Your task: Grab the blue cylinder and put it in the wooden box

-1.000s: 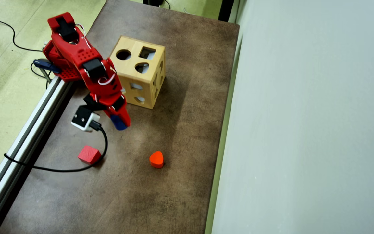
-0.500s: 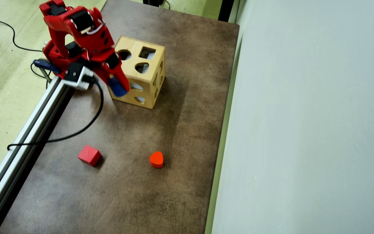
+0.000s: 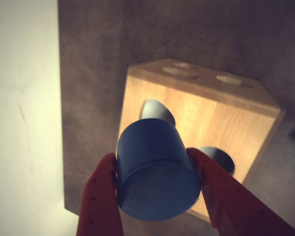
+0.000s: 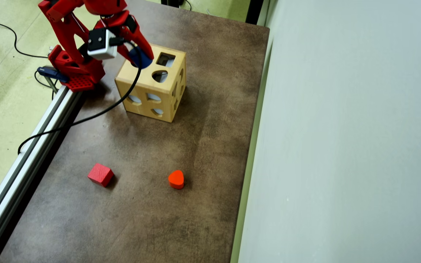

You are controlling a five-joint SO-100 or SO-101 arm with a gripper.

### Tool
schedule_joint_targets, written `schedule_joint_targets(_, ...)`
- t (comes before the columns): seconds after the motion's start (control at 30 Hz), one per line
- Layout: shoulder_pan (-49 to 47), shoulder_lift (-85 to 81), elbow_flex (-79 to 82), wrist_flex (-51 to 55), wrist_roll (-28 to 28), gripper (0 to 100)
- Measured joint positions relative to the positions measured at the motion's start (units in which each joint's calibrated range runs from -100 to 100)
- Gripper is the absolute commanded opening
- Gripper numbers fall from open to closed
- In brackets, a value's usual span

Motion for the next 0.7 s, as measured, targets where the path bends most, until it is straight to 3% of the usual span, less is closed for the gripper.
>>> schedule_joint_targets(0.7,-5.61,-3.81,16.52,0.0,-2.74,3)
